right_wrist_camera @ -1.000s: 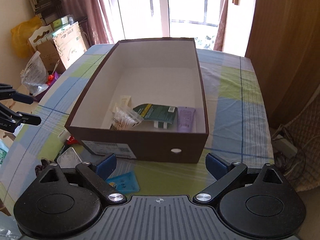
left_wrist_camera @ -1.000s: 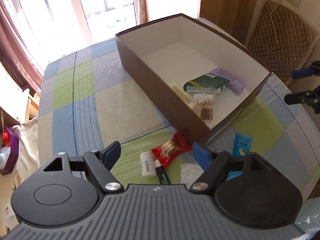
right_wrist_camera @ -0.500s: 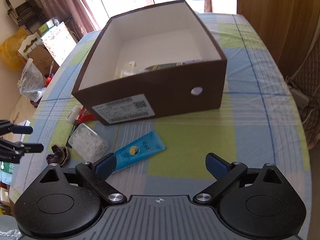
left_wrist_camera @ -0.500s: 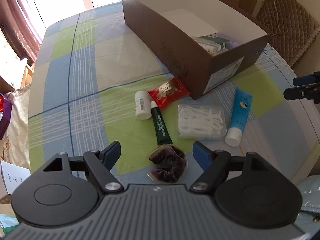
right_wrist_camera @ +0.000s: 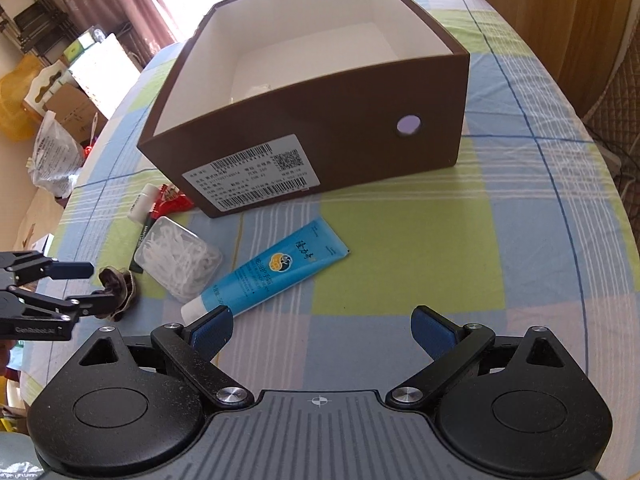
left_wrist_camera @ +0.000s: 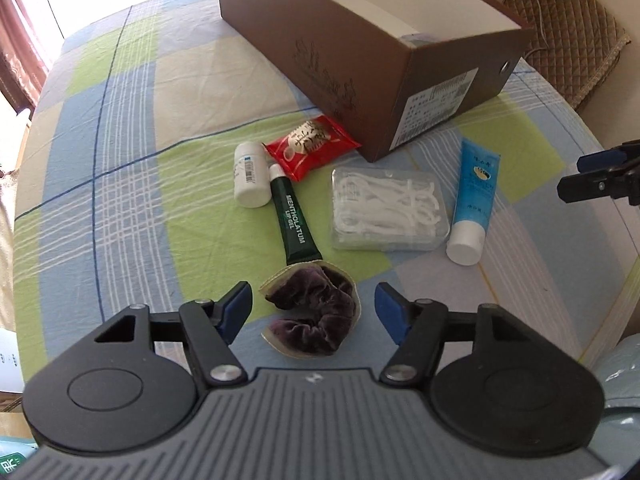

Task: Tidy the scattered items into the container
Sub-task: 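Withdraw both grippers from the box back over the items on the table, then grasp the dark velvet scrunchie with the left gripper while the right gripper grasps the blue tube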

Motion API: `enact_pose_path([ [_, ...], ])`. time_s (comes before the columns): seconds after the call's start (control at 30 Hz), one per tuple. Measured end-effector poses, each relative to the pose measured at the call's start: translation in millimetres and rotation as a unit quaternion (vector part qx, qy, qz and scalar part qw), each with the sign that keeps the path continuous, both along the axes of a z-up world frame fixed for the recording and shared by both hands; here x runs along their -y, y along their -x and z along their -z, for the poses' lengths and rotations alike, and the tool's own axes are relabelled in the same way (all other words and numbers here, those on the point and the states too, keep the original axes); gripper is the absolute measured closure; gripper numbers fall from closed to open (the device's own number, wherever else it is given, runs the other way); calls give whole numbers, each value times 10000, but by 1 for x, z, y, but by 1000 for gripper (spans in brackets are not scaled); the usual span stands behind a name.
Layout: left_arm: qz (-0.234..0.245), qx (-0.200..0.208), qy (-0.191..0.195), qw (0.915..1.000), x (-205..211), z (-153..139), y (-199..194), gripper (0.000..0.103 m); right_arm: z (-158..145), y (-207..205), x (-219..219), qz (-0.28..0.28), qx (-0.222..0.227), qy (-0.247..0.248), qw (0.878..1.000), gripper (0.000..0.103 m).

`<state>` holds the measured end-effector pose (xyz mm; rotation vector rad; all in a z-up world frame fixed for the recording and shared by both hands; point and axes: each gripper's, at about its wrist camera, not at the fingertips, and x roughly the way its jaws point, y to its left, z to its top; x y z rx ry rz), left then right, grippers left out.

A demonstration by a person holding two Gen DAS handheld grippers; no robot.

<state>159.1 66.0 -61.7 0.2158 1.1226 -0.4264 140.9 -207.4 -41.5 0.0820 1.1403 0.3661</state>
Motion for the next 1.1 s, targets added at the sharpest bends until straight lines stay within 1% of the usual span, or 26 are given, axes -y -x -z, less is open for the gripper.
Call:
enact_pose_path([
  [0.13,12,-74,-130,9999,4,14,-2,52,4,-2,-3,63,-88,-19,9999,3],
  [0.2,-8,-113,-68,9999,2,16,-3,64,6,-3,-7,69,-123,-39,9999,3],
  [0.23,-17,-129,-19,9999,1,17,-3,71,8,-5,-10,63,-141,-65,9999,3],
  [0.3,-24,-152,66,9999,-2,17,-3,78,11,-8,-16,89,-184,-152,9997,3],
  [0.33,-7,-145,86,9999,-3,16,-2,85,13,-9,-19,113,-207,-207,9995,3],
  [0.37,-5,-129,86,9999,-4,15,-1,89,15,-11,-22,145,-228,-263,9993,3],
  [0.53,-138,-33,-17,9999,-15,11,0,89,25,-24,-38,489,-312,-484,9971,3],
  [0.57,-180,-31,-25,9998,-19,11,0,89,27,-27,-42,552,-296,-475,9969,11],
  [0.6,-215,-28,-34,9998,-21,11,1,89,29,-30,-46,583,-269,-436,9970,22],
  [0.63,-243,-25,-44,9997,-24,11,1,89,31,-33,-49,604,-260,-386,9971,29],
  [0.73,-291,-32,-49,9996,-28,10,1,89,42,-39,-59,564,-370,-160,9976,29],
  [0.8,-316,-38,-33,9995,-30,10,2,89,46,-37,-62,369,-275,-87,9989,29],
  [0.83,-330,-42,-24,9994,-31,10,2,89,46,-34,-65,150,-171,31,9997,32],
  [0.87,-332,-46,-14,9994,-31,10,3,89,46,-31,-67,-69,-68,148,9998,41],
  [0.9,-322,-47,-10,9995,-31,10,3,89,46,-28,-68,-280,13,249,9993,44],
  [0.97,-299,-47,-3,9995,-31,9,4,89,46,-24,-66,-641,36,352,9973,52],
  [1.03,-273,-47,6,9996,-31,8,4,89,46,-19,-59,-921,50,520,9944,54],
  [1.1,-261,-63,29,9996,-30,8,4,89,47,-13,-51,-1118,96,733,9910,54],
])
